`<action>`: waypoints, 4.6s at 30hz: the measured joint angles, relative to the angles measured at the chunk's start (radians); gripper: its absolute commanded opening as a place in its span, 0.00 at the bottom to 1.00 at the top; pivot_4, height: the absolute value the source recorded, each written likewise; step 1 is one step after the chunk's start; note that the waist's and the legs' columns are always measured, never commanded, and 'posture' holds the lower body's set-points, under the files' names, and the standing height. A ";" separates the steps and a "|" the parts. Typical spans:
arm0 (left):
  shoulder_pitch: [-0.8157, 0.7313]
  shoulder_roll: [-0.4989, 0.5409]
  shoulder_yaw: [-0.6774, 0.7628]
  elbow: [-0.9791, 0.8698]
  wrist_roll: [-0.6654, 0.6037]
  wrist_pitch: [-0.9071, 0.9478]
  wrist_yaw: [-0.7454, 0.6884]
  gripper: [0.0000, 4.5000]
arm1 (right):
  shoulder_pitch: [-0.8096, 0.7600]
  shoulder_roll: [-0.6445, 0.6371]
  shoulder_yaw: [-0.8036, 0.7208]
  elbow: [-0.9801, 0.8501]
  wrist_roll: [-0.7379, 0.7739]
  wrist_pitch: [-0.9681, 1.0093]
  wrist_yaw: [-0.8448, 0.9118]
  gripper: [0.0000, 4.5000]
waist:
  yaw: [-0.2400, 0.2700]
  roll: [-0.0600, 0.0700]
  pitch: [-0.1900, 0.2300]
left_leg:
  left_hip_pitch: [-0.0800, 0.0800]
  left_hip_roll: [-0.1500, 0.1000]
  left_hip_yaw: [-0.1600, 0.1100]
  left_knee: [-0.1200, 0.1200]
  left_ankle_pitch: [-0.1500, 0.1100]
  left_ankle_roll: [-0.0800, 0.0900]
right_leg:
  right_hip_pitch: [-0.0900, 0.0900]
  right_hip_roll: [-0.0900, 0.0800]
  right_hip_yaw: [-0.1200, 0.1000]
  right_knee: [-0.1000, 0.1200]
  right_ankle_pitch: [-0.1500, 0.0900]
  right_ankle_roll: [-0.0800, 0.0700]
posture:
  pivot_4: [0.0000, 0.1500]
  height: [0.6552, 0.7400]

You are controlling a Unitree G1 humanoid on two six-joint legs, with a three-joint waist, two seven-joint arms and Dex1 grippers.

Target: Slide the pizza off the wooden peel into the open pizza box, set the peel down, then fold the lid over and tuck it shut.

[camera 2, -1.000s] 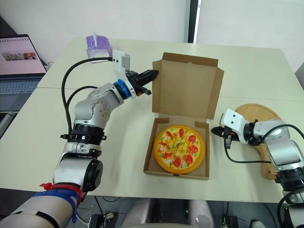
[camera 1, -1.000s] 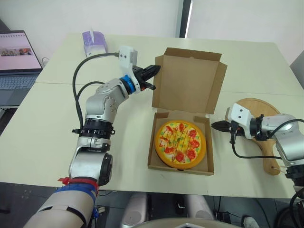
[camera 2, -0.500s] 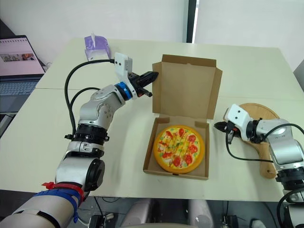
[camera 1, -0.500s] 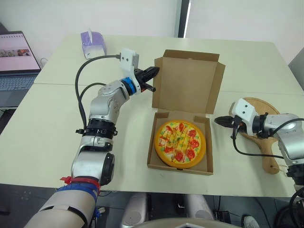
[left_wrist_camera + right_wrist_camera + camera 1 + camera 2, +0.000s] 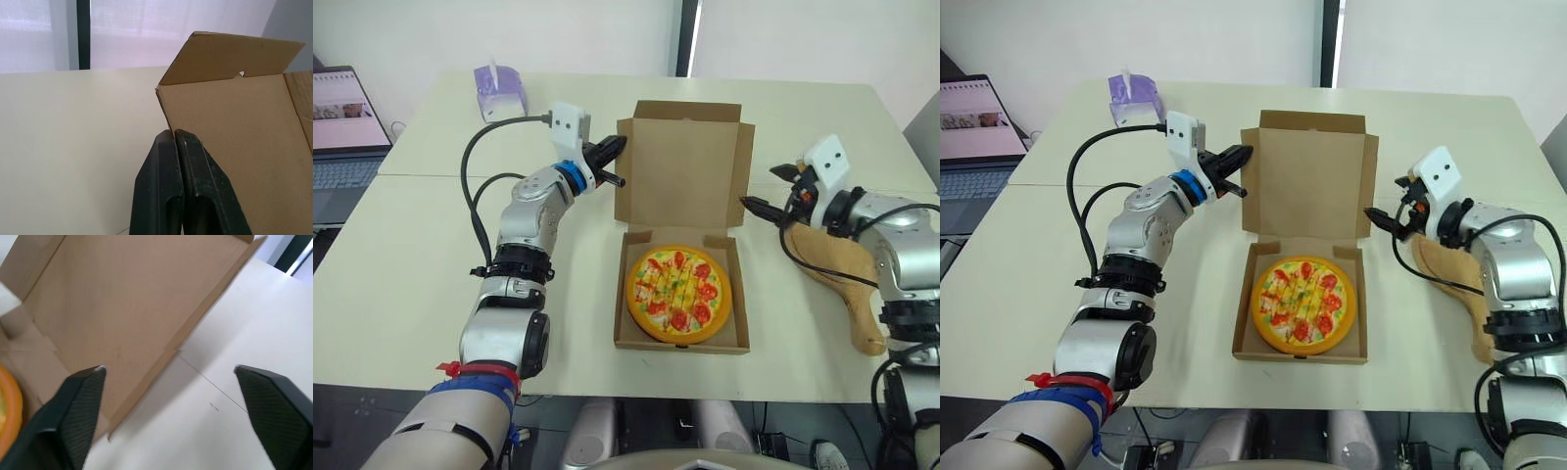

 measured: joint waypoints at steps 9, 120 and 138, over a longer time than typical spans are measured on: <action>-0.001 -0.014 0.008 -0.005 -0.001 0.001 -0.011 0.00 | -0.236 0.086 -0.010 0.164 0.013 0.096 -0.159 0.99 | 0.003 0.000 0.000 | -0.011 0.000 0.000 0.001 0.000 0.000 | -0.010 0.000 0.000 0.001 0.001 0.000 | 1.00 1.00; 0.553 -0.164 -0.051 -1.096 -0.008 0.329 0.275 0.00 | 0.037 0.469 -0.114 -0.662 0.030 0.495 -0.662 0.00 | -0.002 0.001 -0.002 | -0.014 0.000 0.003 0.013 0.000 0.002 | -0.013 0.002 0.004 0.012 0.004 0.000 | 1.00 1.00; 0.782 -0.079 -0.081 -1.272 -0.085 0.308 0.210 0.00 | 0.185 0.531 -0.122 -0.873 0.056 0.583 -0.676 0.00 | -0.006 0.002 -0.005 | -0.013 0.001 0.002 0.013 -0.003 0.006 | -0.011 0.004 0.004 0.011 0.004 0.000 | 1.00 1.00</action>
